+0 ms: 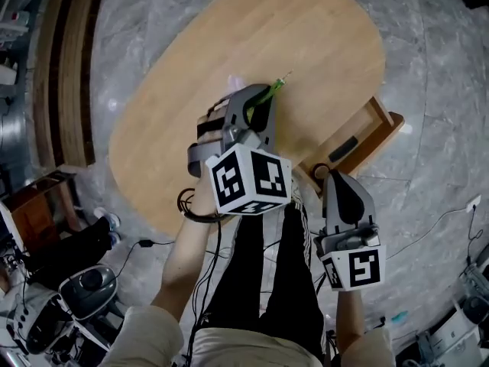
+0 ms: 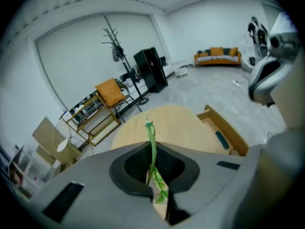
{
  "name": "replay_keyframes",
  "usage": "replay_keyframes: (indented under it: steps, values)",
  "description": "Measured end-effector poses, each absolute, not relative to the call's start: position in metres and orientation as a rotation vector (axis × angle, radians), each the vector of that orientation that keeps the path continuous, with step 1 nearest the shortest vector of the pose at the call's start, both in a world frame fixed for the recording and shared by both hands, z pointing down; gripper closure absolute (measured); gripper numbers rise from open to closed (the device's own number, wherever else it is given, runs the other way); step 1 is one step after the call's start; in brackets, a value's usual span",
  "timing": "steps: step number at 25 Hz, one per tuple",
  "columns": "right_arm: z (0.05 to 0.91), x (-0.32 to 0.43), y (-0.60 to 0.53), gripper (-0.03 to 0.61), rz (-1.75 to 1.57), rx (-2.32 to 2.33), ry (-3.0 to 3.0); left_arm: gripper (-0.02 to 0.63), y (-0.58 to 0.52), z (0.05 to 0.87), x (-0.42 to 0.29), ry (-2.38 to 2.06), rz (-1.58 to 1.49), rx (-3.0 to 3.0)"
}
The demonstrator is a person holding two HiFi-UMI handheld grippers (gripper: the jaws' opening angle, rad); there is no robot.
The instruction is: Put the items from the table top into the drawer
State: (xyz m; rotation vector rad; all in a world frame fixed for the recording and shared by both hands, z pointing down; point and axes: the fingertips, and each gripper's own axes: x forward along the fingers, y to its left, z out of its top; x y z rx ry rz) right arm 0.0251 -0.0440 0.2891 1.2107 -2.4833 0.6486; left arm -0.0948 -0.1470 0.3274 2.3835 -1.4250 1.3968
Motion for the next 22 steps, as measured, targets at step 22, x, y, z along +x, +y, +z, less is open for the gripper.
replay_keyframes:
  steps: [22]
  values:
    - [0.295,0.048,-0.047,0.572,0.665,1.299,-2.452,0.592,-0.087,0.292,-0.022,-1.315,0.689,2.28]
